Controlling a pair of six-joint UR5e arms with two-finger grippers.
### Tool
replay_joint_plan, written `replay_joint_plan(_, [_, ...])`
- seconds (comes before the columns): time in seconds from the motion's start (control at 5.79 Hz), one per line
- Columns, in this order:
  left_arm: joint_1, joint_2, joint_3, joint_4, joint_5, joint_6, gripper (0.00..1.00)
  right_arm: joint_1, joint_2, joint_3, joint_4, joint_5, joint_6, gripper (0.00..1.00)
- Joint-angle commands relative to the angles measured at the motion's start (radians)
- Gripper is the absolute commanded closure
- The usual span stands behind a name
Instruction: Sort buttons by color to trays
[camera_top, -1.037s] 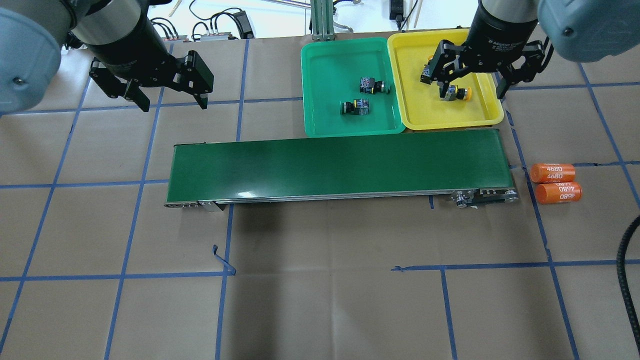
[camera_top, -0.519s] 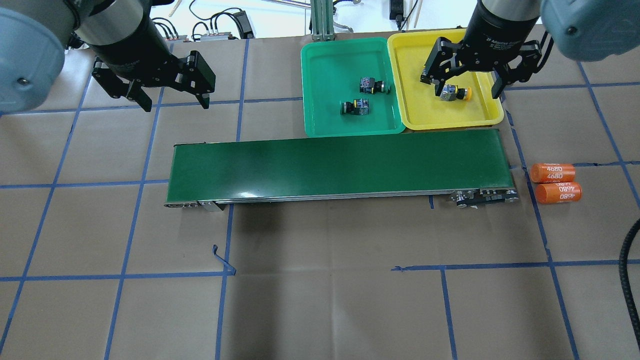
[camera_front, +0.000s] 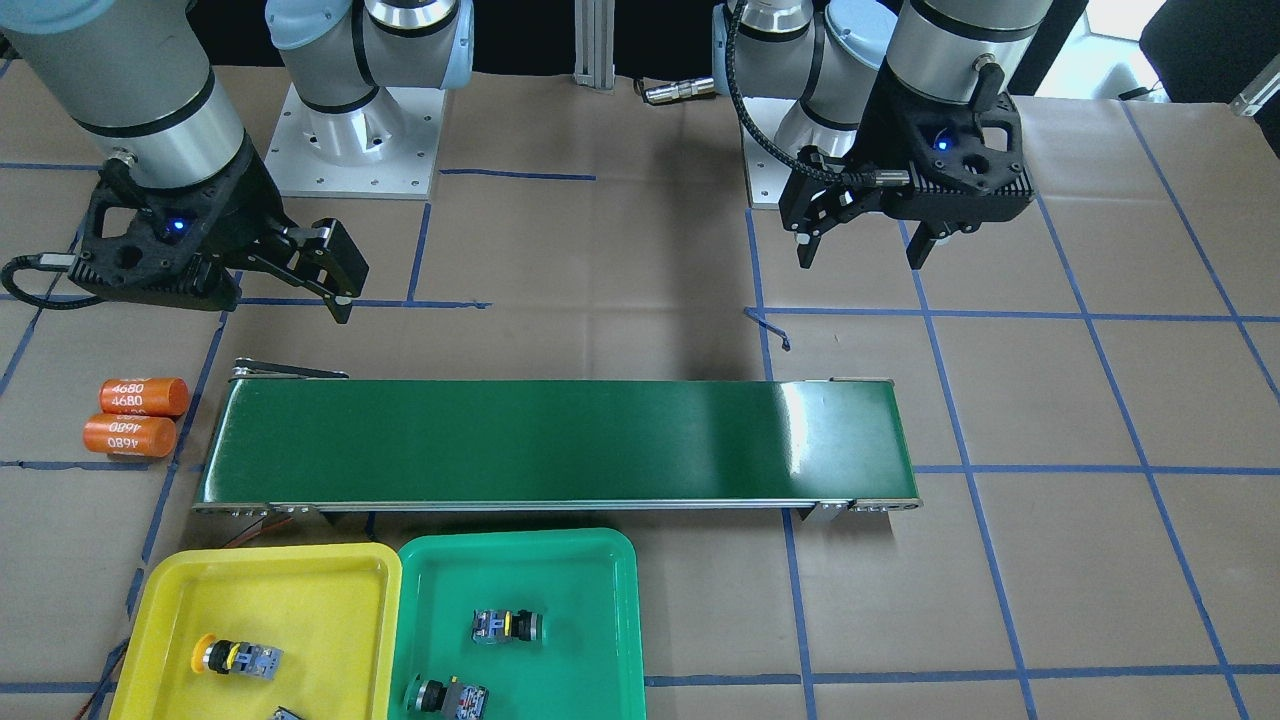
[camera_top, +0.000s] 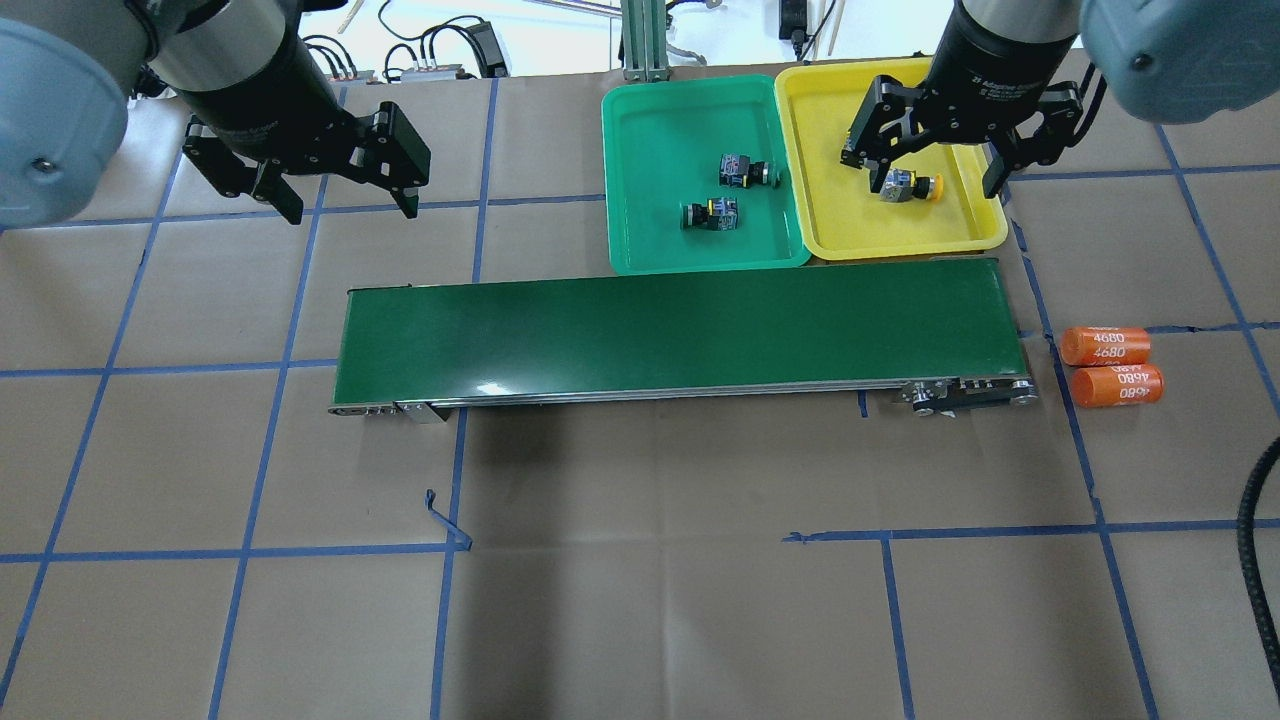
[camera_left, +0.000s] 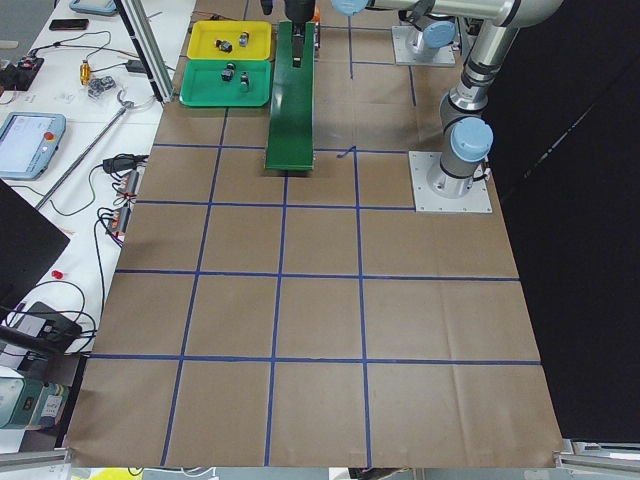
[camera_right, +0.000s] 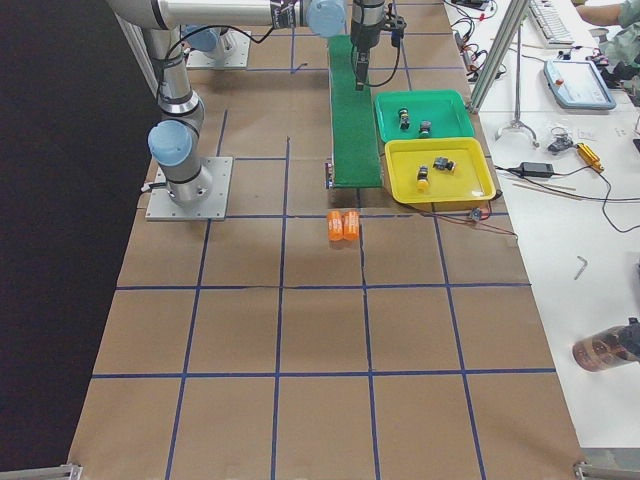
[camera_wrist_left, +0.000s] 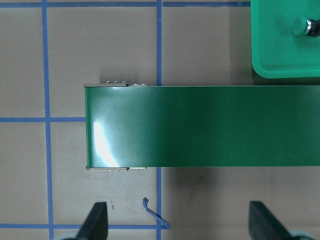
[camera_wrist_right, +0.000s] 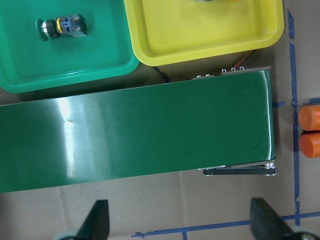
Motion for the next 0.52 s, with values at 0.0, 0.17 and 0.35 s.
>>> replay_joint_plan(0.0, [0.0,0.002,-0.004,0.001,0.001,-0.001,0.01,0.0,0.0,0.002,0.0,-0.001,0.0,0.0])
replay_joint_plan(0.17, [0.0,-0.006,-0.008,0.027,-0.002,-0.01,0.01,0.0,0.002,0.003,-0.002,-0.003,0.0,0.0])
replay_joint_plan(0.35, [-0.002,-0.003,-0.013,0.03,-0.002,-0.01,0.01,0.0,0.002,0.005,-0.003,-0.005,-0.001,0.0])
